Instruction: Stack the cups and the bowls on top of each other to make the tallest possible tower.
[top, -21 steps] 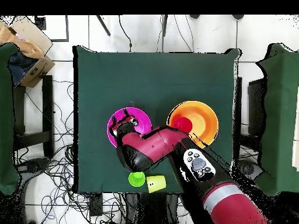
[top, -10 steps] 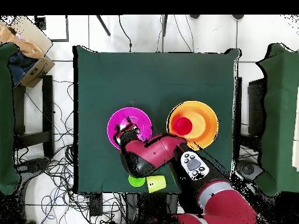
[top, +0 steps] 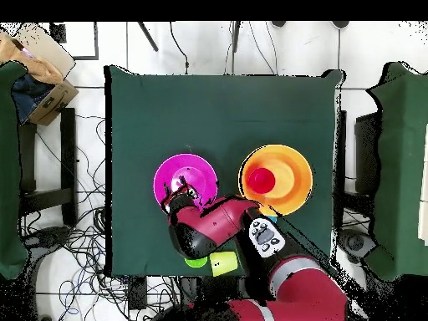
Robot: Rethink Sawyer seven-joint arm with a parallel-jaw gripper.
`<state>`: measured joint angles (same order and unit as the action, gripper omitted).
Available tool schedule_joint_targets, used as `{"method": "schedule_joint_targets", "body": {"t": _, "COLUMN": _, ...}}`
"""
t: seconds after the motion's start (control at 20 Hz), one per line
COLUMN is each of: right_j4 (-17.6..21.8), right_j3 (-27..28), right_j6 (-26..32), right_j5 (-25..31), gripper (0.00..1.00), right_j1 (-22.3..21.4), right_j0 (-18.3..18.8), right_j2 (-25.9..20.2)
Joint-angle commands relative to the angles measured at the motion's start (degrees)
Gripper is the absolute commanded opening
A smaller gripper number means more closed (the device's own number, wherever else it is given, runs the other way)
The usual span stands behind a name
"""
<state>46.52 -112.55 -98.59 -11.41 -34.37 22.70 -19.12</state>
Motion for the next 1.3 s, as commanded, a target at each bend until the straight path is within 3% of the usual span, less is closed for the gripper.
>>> {"method": "schedule_joint_targets", "body": {"t": 0.05, "right_j4": -6.8, "right_j3": 3.4, "right_j6": -1.5, "right_j5": 18.5, "gripper": 1.0, "right_j1": -3.5, "right_j0": 2.3, "right_j2": -9.3}}
{"method": "schedule_joint_targets", "body": {"t": 0.2, "right_j4": -15.3, "right_j3": 4.3, "right_j6": 0.7, "right_j5": 28.5, "gripper": 1.0, "right_j1": -7.7, "right_j0": 4.5, "right_j2": -15.2}}
{"method": "schedule_joint_targets", "body": {"t": 0.35, "right_j4": -18.3, "right_j3": 4.9, "right_j6": 1.4, "right_j5": 31.8, "gripper": 1.0, "right_j1": -9.0, "right_j0": 4.4, "right_j2": -15.8}}
{"method": "schedule_joint_targets", "body": {"t": 1.0, "right_j4": -19.8, "right_j3": 5.9, "right_j6": 1.9, "right_j5": 35.3, "gripper": 1.0, "right_j1": -10.1, "right_j0": 5.1, "right_j2": -17.3}}
{"method": "schedule_joint_targets", "body": {"t": 1.15, "right_j4": -18.1, "right_j3": 5.1, "right_j6": 0.2, "right_j5": 32.8, "gripper": 1.0, "right_j1": -9.2, "right_j0": 3.9, "right_j2": -15.4}}
{"method": "schedule_joint_targets", "body": {"t": 1.3, "right_j4": -15.2, "right_j3": 5.0, "right_j6": -3.8, "right_j5": 28.8, "gripper": 1.0, "right_j1": -6.3, "right_j0": -0.1, "right_j2": -10.2}}
